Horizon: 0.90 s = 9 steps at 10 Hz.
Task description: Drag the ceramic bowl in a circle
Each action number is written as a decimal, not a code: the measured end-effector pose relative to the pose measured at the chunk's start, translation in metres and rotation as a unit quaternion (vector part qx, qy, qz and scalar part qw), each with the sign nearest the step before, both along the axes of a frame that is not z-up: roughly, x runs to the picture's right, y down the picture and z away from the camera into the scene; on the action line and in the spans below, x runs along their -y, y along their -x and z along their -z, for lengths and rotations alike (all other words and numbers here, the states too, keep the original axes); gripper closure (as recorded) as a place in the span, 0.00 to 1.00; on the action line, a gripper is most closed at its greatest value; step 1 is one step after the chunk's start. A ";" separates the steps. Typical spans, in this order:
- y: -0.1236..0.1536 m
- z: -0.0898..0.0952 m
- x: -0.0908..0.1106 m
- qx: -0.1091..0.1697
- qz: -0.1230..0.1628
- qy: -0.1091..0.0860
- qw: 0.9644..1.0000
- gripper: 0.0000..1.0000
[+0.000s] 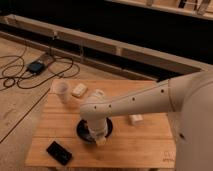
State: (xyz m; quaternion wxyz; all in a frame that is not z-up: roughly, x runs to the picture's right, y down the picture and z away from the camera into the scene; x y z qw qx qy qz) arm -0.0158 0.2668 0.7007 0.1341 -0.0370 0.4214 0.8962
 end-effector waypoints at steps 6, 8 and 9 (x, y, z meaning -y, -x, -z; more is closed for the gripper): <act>-0.082 -0.023 0.019 -0.067 -0.018 -0.018 0.997 1.00; -0.083 -0.049 0.029 -0.062 -0.010 -0.022 0.998 1.00; -0.076 -0.060 0.035 -0.052 -0.005 -0.025 0.998 1.00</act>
